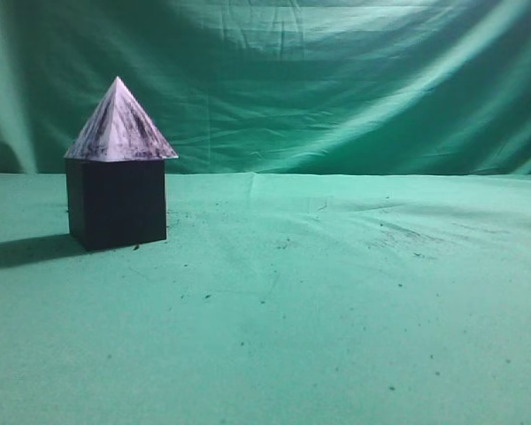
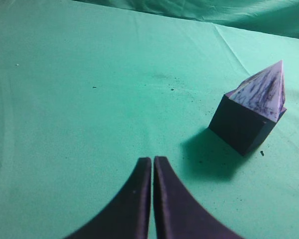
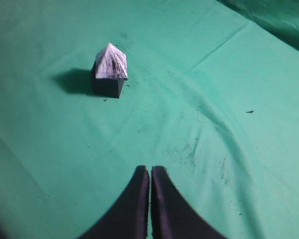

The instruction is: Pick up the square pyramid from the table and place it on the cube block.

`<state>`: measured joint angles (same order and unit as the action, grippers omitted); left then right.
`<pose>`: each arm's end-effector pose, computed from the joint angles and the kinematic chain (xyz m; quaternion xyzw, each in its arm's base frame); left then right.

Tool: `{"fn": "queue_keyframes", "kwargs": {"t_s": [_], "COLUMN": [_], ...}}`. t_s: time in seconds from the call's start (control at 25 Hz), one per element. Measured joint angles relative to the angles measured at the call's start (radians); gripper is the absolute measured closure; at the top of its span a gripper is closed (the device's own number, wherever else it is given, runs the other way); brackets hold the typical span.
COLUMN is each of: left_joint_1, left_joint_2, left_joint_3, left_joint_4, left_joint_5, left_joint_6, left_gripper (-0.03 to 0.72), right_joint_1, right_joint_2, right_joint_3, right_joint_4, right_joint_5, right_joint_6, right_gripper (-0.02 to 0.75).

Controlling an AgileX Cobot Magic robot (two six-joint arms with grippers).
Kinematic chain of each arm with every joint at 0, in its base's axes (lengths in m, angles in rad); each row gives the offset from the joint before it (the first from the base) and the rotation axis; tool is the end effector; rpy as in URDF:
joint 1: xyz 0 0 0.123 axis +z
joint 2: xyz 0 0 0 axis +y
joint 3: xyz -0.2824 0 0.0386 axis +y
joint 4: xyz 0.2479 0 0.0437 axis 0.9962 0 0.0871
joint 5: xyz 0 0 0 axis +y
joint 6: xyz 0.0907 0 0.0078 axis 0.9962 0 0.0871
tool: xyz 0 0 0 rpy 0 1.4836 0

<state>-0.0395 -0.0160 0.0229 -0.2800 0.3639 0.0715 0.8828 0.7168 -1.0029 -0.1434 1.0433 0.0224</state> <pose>0.0521 -0.0111 0.1747 -0.0305 0.7950 -0.1085 0.5960 0.0779 0.0770 0.3936 -0.3795 0.8138 0.1256 0.4217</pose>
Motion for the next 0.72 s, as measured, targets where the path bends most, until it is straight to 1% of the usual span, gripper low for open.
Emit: {"fn": "queue_keyframes", "kwargs": {"t_s": [0.08,0.2,0.32,0.44,0.52,0.6,0.72], "left_joint_1": [0.000,0.000,0.000,0.000,0.000,0.000,0.000], "left_joint_2": [0.000,0.000,0.000,0.000,0.000,0.000,0.000], "left_joint_3": [0.000,0.000,0.000,0.000,0.000,0.000,0.000], "left_joint_4": [0.000,0.000,0.000,0.000,0.000,0.000,0.000], "left_joint_5": [0.000,0.000,0.000,0.000,0.000,0.000,0.000], "left_joint_6": [0.000,0.000,0.000,0.000,0.000,0.000,0.000], "left_gripper": [0.688,0.688,0.688,0.688,0.688,0.688,0.688], "right_joint_1": [-0.015,-0.107,-0.264,-0.420,-0.511,-0.603,-0.713], "right_joint_2": [-0.033,-0.106,-0.209,-0.337,-0.431,-0.513,-0.634], "right_joint_3": [0.053,0.160,0.301,0.455,0.548,0.642,0.767], "right_joint_4": [0.000,0.000,0.000,0.000,0.000,0.000,0.004], "right_joint_5": [-0.032,-0.111,-0.260,-0.453,-0.539,-0.596,-0.641], "right_joint_6": [-0.038,-0.062,-0.064,-0.064,-0.064,-0.055,-0.015], "right_gripper": [0.738,0.738,0.738,0.738,0.738,0.738,0.738]}}
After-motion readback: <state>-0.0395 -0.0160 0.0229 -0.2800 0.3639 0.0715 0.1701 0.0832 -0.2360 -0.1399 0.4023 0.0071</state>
